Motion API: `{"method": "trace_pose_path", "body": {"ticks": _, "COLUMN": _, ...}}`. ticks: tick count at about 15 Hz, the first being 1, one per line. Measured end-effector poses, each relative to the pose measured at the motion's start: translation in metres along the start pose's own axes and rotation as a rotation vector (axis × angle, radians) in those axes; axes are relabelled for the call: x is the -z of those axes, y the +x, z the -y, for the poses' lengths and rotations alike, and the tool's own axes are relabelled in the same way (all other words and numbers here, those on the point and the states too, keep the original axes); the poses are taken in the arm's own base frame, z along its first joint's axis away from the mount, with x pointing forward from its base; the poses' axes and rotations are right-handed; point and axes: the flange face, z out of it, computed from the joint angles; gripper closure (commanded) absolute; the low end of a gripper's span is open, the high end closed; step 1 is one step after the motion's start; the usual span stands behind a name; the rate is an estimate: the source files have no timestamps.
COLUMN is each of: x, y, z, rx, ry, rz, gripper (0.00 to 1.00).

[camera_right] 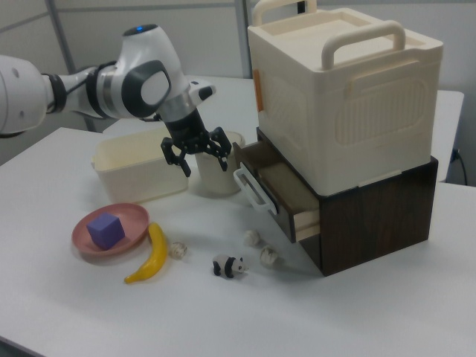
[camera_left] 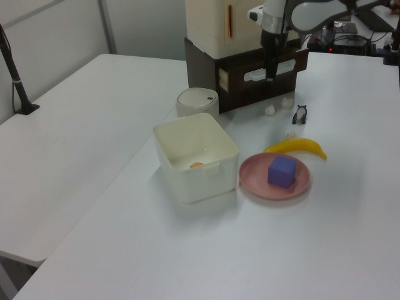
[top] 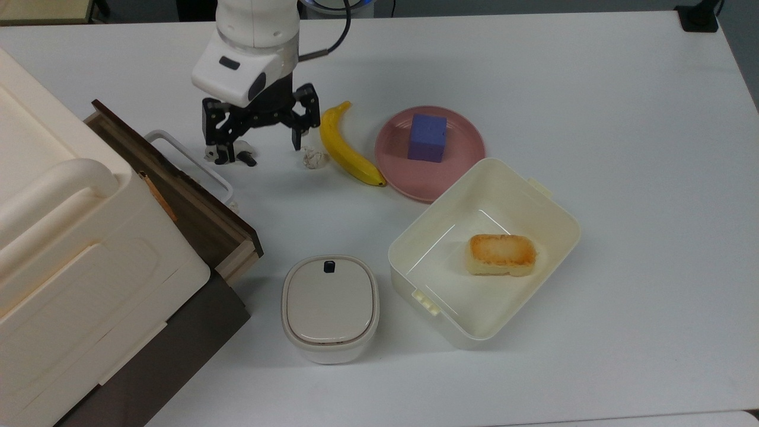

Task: Slide open the drawer

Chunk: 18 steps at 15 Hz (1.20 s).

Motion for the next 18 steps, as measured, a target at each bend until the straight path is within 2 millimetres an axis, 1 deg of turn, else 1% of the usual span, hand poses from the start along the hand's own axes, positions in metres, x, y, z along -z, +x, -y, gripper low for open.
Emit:
{"method": "trace_pose_path", "body": {"ticks": 1, "x": -0.013, "y": 0.002, "z": 0.0, "rx": 0.002, "ry": -0.005, "rz": -0.004, "gripper": 0.0}}
{"method": "trace_pose_path", "body": {"ticks": 4, "x": -0.036, "y": 0.003, "z": 0.0, "rx": 0.041, "ry": -0.047, "rz": 0.037, "gripper": 0.0}}
{"method": "trace_pose_path", "body": {"ticks": 8, "x": -0.048, "y": 0.008, "z": -0.001, "rx": 0.067, "ry": -0.086, "rz": 0.017, "gripper": 0.0}}
{"method": "trace_pose_path", "body": {"ticks": 11, "x": -0.061, "y": 0.009, "z": -0.011, "rx": 0.08, "ry": -0.124, "rz": 0.001, "gripper": 0.0}}
{"method": "trace_pose_path", "body": {"ticks": 12, "x": -0.062, "y": 0.009, "z": -0.013, "rx": 0.077, "ry": -0.127, "rz": -0.004, "gripper": 0.0}}
{"method": "trace_pose_path", "body": {"ticks": 14, "x": -0.056, "y": 0.008, "z": -0.019, "rx": 0.064, "ry": -0.133, "rz": -0.016, "gripper": 0.0}}
{"method": "trace_pose_path", "body": {"ticks": 15, "x": -0.05, "y": 0.008, "z": -0.021, "rx": 0.059, "ry": -0.138, "rz": -0.023, "gripper": 0.0}}
{"method": "trace_pose_path", "body": {"ticks": 16, "x": -0.04, "y": 0.007, "z": -0.025, "rx": 0.053, "ry": -0.145, "rz": -0.036, "gripper": 0.0}}
{"method": "trace_pose_path", "body": {"ticks": 18, "x": -0.03, "y": 0.002, "z": -0.028, "rx": 0.044, "ry": -0.146, "rz": -0.026, "gripper": 0.0}}
